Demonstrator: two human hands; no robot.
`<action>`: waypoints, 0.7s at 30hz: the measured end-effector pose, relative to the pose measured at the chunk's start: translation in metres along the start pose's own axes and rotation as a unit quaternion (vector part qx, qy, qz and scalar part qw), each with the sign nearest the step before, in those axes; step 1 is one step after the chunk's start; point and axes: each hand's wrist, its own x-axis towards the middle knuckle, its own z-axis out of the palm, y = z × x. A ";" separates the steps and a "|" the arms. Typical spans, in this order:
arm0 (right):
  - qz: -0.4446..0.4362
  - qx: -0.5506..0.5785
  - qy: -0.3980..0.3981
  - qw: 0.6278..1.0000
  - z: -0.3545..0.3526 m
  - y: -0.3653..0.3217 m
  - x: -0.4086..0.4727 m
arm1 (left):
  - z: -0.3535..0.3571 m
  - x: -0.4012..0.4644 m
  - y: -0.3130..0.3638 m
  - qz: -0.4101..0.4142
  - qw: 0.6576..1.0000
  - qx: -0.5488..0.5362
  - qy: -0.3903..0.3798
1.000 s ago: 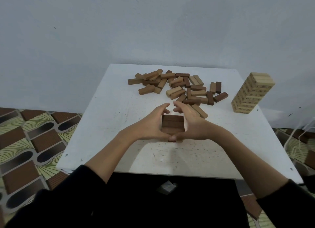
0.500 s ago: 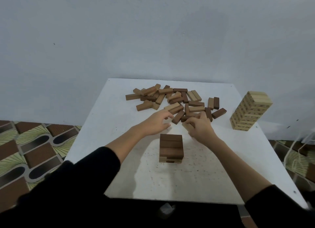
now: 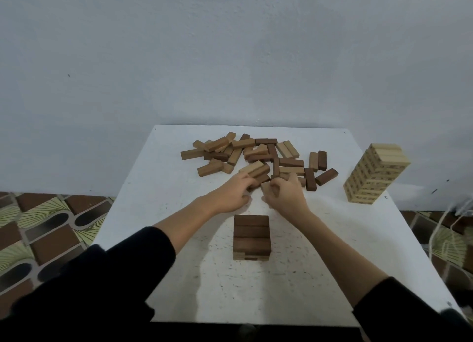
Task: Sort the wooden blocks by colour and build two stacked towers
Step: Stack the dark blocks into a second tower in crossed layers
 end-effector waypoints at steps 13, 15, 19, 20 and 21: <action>-0.055 -0.018 -0.134 0.989 -0.010 0.001 -0.001 | -0.006 0.009 -0.001 -0.029 0.999 -0.034 -0.003; -0.060 -0.030 -0.143 0.987 -0.008 0.004 0.000 | -0.006 0.010 -0.002 -0.027 0.999 -0.030 -0.018; -0.073 -0.021 -0.109 0.991 -0.005 0.009 0.003 | -0.007 0.011 -0.003 -0.031 0.999 -0.029 -0.008; -0.079 -0.019 -0.094 0.992 -0.005 0.010 0.004 | -0.007 0.011 -0.004 -0.033 0.999 -0.033 -0.004; -0.084 -0.017 -0.081 0.993 -0.003 0.011 0.003 | -0.006 0.011 -0.004 -0.031 0.999 -0.036 -0.003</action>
